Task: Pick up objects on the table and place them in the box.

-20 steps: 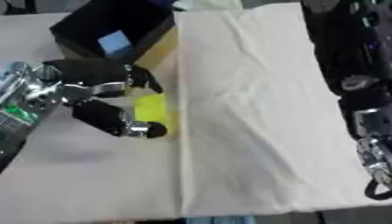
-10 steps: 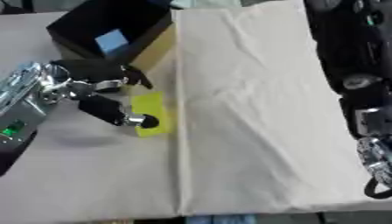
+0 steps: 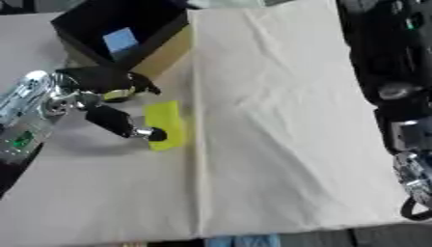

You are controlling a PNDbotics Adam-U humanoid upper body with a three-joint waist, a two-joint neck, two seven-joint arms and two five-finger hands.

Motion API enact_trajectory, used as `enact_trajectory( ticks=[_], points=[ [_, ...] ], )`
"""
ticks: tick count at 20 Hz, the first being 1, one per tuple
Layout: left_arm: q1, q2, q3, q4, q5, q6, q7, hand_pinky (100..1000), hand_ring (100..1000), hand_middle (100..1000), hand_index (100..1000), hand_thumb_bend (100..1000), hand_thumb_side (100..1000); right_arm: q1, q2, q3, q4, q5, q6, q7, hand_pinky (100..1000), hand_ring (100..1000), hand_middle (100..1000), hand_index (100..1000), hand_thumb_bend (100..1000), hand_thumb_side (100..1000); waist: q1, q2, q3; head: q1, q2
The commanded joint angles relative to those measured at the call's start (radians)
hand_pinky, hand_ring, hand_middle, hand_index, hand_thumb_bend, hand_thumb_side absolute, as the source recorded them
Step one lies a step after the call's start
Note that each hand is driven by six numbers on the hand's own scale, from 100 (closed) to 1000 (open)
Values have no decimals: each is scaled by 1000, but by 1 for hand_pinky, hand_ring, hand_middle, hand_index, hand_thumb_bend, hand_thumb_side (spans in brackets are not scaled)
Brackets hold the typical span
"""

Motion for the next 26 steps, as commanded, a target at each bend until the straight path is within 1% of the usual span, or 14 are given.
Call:
enact_trajectory(
  ticks=[1,8,16,19,20,21,22,23,25,26],
  points=[
    [-21,9,12,-1,-11,-20,-1,847,884,903,968,706,1000,-15,-6,-11,-27,-10,1,-3,875,915,730,878,100,1000,0,-17,0,2,8],
    [-19,6,6,0,-43,-38,17,826,869,858,931,709,1000,-8,-2,-18,-34,-21,1,-9,875,916,729,877,100,1000,1,-15,-1,-1,5],
    [-13,-16,6,44,-141,-52,110,791,849,821,900,663,1000,-2,3,-24,-42,-32,2,-12,876,916,725,877,100,1000,-1,-11,-8,-3,4],
    [-8,-26,9,67,-155,-53,147,758,828,794,879,604,999,0,4,-27,-46,-35,3,-13,876,916,725,877,100,1000,-2,-10,-9,-5,4],
    [-7,-29,9,70,-157,-52,159,740,818,785,872,575,992,1,3,-28,-47,-36,4,-13,876,917,725,877,100,1000,-2,-9,-10,-5,5],
    [-6,-31,9,69,-153,-52,173,721,800,766,856,522,990,2,3,-30,-48,-36,5,-14,876,917,724,877,100,1000,-2,-9,-10,-6,5],
    [-5,-33,9,63,-144,-52,187,692,767,727,819,453,980,3,2,-31,-49,-37,6,-15,876,917,724,877,100,1000,-3,-8,-9,-6,6],
    [-5,-33,9,51,-130,-53,199,679,754,710,803,434,969,4,2,-33,-50,-38,7,-16,876,917,724,877,100,1000,-2,-8,-9,-6,6],
    [-5,-29,7,17,-106,-51,216,614,679,610,711,350,900,7,1,-36,-54,-41,7,-19,875,917,724,878,100,1000,-2,-8,-8,-7,8],
    [-5,-27,7,2,-94,-48,220,589,651,580,679,306,868,9,1,-37,-55,-42,7,-20,875,917,723,878,100,1000,-2,-8,-7,-6,9]
  ],
)
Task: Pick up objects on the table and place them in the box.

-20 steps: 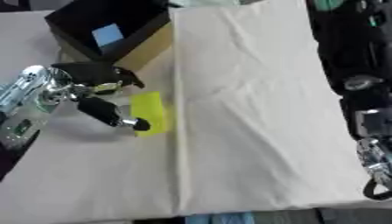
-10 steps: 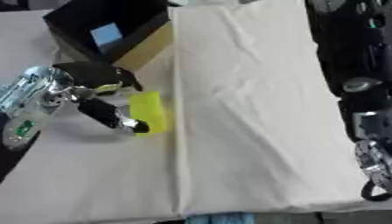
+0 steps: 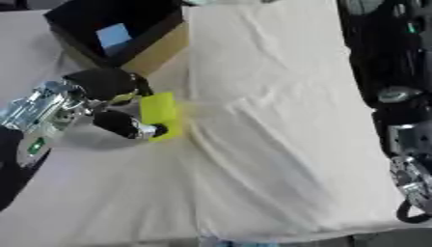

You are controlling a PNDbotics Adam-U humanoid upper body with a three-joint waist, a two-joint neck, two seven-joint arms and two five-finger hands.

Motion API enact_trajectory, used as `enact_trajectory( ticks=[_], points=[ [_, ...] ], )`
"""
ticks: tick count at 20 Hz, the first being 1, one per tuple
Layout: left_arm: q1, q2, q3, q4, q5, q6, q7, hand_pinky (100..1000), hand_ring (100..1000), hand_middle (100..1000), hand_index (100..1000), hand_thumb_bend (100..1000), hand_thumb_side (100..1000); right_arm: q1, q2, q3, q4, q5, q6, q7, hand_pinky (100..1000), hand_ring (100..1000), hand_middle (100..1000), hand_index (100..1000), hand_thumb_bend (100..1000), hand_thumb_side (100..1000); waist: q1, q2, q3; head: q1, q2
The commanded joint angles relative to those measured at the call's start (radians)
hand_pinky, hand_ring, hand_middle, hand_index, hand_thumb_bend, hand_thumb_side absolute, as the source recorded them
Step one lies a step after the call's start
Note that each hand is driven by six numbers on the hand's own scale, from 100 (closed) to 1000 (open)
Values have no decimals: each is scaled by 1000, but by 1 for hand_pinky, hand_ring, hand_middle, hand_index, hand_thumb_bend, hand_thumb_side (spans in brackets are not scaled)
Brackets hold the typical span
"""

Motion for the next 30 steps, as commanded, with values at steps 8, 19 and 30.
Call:
enact_trajectory(
  ticks=[8,19,30],
  points=[
    [-28,46,57,-181,147,62,-20,506,561,515,600,100,638,-7,-13,-19,-26,-19,5,-13,875,916,720,877,100,1000,4,-22,5,-5,7],
    [-105,112,163,-325,223,121,-66,506,556,529,614,100,498,-10,-15,-22,-39,-20,0,-16,874,916,719,876,100,1000,5,-22,8,5,-5],
    [-239,94,285,-83,293,150,25,506,551,536,618,100,503,-28,-17,-13,-43,-16,-11,1,874,915,720,874,100,1000,0,-20,-16,65,-37]
  ],
)
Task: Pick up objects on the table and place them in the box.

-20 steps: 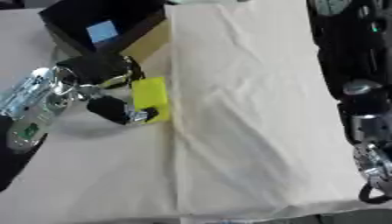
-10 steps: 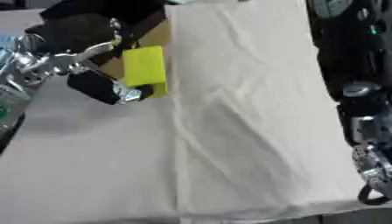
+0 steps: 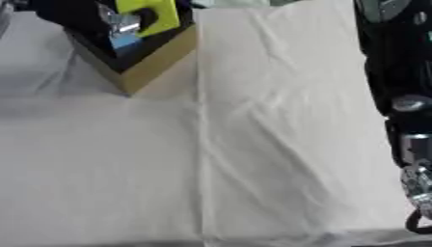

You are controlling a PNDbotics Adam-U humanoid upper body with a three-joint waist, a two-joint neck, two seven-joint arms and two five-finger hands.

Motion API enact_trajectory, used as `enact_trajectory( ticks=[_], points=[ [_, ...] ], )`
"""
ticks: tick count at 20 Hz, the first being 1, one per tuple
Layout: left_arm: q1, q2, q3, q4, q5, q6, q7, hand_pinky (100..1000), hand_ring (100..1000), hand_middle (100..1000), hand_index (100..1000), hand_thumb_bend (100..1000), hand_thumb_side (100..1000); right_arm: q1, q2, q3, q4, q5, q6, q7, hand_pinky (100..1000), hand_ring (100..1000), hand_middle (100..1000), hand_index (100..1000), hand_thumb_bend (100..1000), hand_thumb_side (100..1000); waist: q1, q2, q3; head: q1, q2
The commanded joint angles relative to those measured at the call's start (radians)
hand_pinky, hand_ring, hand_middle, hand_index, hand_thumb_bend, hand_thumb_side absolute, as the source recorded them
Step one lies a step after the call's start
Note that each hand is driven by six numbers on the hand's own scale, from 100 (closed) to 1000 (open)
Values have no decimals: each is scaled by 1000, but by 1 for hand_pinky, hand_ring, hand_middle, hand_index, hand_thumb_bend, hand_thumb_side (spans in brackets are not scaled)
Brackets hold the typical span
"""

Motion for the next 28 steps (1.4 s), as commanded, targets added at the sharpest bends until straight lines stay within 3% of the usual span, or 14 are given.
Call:
enact_trajectory(
  ticks=[1,12,28],
  points=[
    [-46,-3,35,89,22,-15,33,506,551,536,618,100,502,-37,-14,4,-24,3,-5,5,874,915,720,874,100,1000,1,-19,-7,17,-20],
    [-125,-61,105,360,-119,-43,155,515,558,541,620,100,499,-57,-9,4,-23,9,-6,13,875,916,721,874,100,1000,1,3,-54,53,-57],
    [-105,-90,127,550,-275,-70,206,532,578,558,642,100,536,-60,-10,-8,-35,0,2,7,874,909,717,873,100,1000,-6,17,-73,70,-76]
  ],
)
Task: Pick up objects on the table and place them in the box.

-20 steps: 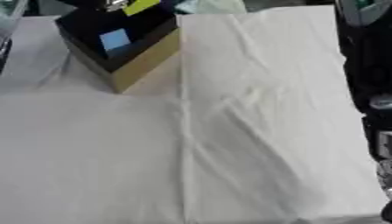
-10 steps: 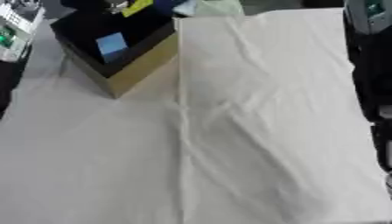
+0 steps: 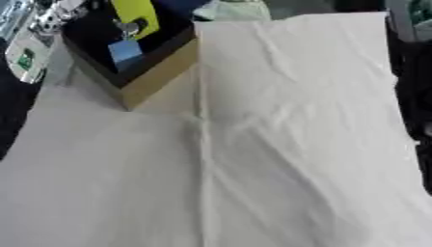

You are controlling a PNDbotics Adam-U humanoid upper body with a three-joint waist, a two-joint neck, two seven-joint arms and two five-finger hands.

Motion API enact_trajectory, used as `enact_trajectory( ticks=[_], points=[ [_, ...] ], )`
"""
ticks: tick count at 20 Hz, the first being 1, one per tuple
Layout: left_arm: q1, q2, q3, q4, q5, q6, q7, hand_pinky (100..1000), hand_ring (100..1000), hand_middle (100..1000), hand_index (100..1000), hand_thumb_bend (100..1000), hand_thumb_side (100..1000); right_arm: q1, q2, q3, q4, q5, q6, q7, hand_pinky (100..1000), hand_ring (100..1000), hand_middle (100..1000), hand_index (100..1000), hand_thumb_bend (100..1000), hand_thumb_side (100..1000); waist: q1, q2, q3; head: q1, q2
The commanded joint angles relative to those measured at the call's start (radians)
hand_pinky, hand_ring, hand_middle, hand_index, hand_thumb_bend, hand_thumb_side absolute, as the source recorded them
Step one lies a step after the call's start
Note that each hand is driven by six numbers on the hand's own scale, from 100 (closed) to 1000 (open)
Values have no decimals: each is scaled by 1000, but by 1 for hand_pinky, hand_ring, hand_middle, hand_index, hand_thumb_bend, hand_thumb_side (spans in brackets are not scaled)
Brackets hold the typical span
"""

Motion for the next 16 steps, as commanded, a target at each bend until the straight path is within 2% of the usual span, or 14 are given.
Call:
enact_trajectory(
  ticks=[1,3,5,6,7,8,10,13,16],
  points=[
    [-12,9,16,17,-23,-3,10,537,584,565,647,100,559,-25,-12,-12,-24,-2,4,-3,874,908,717,874,100,1000,0,-21,-2,4,-14],
    [-8,7,16,29,-34,-6,10,549,598,579,666,100,581,-25,-12,-14,-25,-3,5,-5,874,908,717,873,100,1000,0,-20,-4,4,-14],
    [-5,7,15,36,-47,-6,5,608,679,668,766,100,661,-24,-13,-15,-25,-3,6,-5,874,908,717,873,100,1000,0,-20,-6,4,-11],
    [-4,7,15,39,-56,-4,-1,667,739,727,812,100,730,-24,-14,-16,-25,-4,7,-5,874,908,717,873,100,1000,0,-20,-6,5,-9],
    [-4,7,15,41,-67,-1,-9,667,739,727,812,100,730,-24,-14,-16,-25,-4,7,-6,874,908,717,873,100,1000,0,-20,-7,5,-8],
    [-4,8,14,44,-82,3,-19,731,793,776,855,236,891,-23,-14,-16,-26,-4,8,-6,874,907,717,873,100,1000,0,-20,-7,5,-7],
    [-4,12,15,45,-122,13,-39,779,845,814,888,380,884,-22,-14,-17,-26,-3,8,-6,874,907,717,873,100,1000,0,-21,-7,4,-4],
    [-6,14,30,44,-166,35,-49,799,866,835,906,434,917,-20,-13,-17,-28,-3,8,-6,873,907,717,873,100,1000,1,-24,-7,4,1],
    [-7,16,39,42,-172,42,-53,802,871,845,914,433,932,-17,-12,-18,-30,-2,8,-7,873,906,716,873,100,1000,2,-27,-6,4,3]
  ],
)
